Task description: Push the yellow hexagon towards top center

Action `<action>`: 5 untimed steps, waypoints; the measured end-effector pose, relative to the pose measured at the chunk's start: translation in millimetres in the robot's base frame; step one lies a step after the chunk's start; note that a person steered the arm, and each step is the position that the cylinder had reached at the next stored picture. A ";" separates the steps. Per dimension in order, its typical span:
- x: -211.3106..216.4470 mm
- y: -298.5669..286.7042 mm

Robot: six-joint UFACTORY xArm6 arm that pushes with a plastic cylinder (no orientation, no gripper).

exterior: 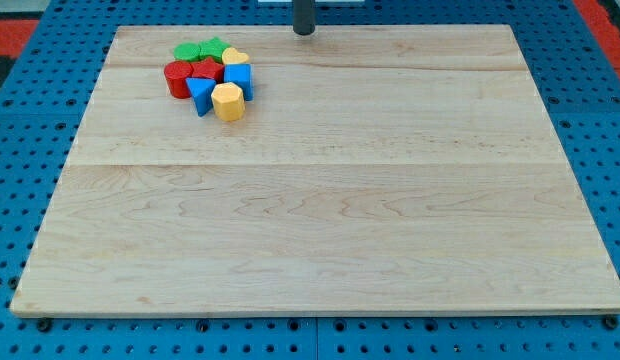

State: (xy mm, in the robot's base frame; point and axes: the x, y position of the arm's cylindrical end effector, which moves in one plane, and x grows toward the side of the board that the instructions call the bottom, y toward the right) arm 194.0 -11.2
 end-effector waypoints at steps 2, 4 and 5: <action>0.5 1.1; 3.0 8.3; 12.3 -3.6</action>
State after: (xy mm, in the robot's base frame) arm 206.4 -14.7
